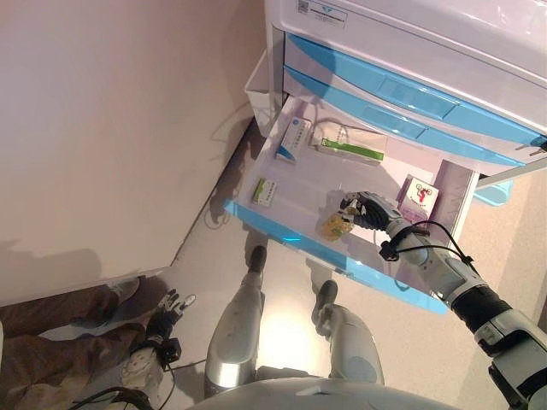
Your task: Open the drawer and pick up the medicine
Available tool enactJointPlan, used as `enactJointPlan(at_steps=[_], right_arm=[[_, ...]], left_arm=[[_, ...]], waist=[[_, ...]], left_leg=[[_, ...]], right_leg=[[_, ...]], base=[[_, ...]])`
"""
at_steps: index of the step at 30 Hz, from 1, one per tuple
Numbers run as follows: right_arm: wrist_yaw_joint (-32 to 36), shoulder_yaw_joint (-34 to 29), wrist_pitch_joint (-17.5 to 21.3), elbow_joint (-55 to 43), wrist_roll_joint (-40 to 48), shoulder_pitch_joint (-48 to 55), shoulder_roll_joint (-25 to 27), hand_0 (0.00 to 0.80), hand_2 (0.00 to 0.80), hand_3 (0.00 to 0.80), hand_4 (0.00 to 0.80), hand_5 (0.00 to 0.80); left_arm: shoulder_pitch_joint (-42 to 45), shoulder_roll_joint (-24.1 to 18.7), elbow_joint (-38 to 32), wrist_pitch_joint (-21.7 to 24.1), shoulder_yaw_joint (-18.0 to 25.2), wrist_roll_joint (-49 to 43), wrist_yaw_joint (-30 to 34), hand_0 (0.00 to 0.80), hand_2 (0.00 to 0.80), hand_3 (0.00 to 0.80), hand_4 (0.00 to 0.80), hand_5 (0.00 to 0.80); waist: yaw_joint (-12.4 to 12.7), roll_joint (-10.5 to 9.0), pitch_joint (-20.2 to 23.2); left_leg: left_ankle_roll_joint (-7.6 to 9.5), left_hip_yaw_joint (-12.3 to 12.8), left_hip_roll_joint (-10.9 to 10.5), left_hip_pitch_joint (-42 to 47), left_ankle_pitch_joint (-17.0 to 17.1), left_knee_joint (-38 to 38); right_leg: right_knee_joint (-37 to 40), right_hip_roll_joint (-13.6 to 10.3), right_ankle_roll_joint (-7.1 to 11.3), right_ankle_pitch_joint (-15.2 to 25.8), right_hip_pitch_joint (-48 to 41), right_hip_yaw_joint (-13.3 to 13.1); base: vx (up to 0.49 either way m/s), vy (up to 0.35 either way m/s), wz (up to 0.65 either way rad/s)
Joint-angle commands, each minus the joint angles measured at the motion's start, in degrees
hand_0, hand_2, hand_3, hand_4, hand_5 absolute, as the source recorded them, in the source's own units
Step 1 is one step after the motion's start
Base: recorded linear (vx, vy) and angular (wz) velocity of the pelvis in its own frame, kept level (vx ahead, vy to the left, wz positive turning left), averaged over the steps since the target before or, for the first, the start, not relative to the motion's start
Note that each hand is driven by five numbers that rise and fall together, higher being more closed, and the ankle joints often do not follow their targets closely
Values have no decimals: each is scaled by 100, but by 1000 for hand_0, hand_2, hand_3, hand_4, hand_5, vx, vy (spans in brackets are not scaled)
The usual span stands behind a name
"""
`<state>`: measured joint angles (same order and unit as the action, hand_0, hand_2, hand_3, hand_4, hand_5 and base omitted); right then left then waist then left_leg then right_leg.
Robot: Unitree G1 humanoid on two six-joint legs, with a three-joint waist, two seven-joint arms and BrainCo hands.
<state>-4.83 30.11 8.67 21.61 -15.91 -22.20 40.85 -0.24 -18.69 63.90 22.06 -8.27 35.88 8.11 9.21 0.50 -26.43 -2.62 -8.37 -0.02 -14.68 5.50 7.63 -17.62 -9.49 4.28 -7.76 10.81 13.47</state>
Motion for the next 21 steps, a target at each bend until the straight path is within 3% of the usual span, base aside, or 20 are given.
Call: enactJointPlan(at_steps=[1, 21], right_arm=[[-142, 53, 324, -374, -61, -147, 46, 800, 800, 800, 800, 800], [104, -306, 608, -1598, 109, -105, 368, 800, 800, 800, 800, 800]], left_arm=[[69, -68, -103, 42, -184, -35, -68, 0, 0, 0, 0, 0], [132, 4, -133, 36, -134, -49, -133, 0, 0, 0, 0, 0]], waist=[[29, -91, 91], [-91, -128, 292]], left_leg=[[0, 126, -43, -57, -710, 531], [-20, 238, 38, 173, -692, 312]], right_leg=[[296, -22, 7, 502, 206, -31], [453, -14, 77, 529, 43, -89]], base=[[0, 0, 0], [-1, 1, -1]])
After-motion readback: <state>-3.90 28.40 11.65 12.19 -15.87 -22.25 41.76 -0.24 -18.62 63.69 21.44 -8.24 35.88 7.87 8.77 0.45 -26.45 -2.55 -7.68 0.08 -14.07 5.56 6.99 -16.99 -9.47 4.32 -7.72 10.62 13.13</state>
